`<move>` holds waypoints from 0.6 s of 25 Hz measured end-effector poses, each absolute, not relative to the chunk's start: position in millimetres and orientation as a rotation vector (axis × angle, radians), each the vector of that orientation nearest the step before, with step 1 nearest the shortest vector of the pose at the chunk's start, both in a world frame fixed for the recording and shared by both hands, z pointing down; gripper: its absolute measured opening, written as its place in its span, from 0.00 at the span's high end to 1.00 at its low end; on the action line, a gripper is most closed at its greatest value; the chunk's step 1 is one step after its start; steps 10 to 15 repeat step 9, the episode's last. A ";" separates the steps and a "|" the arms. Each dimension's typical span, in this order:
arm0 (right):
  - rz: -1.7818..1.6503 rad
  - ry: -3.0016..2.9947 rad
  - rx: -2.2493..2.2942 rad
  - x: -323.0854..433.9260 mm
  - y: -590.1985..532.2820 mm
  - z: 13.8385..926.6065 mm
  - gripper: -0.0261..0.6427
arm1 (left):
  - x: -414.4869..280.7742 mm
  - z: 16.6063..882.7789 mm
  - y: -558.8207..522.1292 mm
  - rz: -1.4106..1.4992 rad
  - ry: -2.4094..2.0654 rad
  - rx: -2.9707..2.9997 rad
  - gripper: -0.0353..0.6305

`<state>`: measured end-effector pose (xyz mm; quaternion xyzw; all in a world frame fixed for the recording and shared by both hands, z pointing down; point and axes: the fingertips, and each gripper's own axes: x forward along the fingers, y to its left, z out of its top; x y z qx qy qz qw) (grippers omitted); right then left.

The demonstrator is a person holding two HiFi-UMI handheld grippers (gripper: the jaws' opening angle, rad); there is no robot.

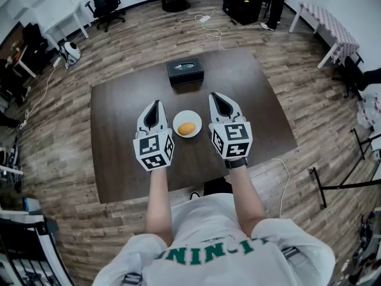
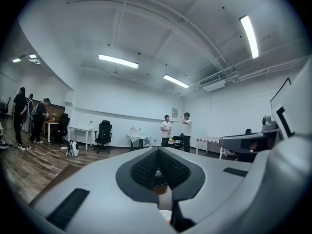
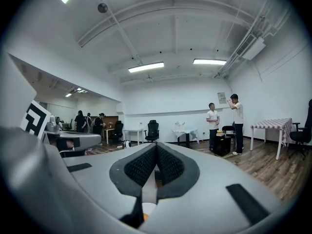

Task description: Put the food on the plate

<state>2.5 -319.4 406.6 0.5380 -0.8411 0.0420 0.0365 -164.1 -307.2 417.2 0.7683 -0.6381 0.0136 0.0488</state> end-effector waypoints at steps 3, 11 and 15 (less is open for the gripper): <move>0.141 -2.571 1.652 5.4 -326.6 413.0 0.94 | -164.6 420.9 -312.9 0.048 -1.949 2.337 0.93; 0.146 -2.562 1.650 7.6 -363.0 420.6 0.94 | -163.7 434.9 -347.3 0.079 -1.943 2.335 0.93; 0.146 -2.562 1.650 7.6 -363.0 420.6 0.94 | -163.7 434.9 -347.3 0.079 -1.943 2.335 0.93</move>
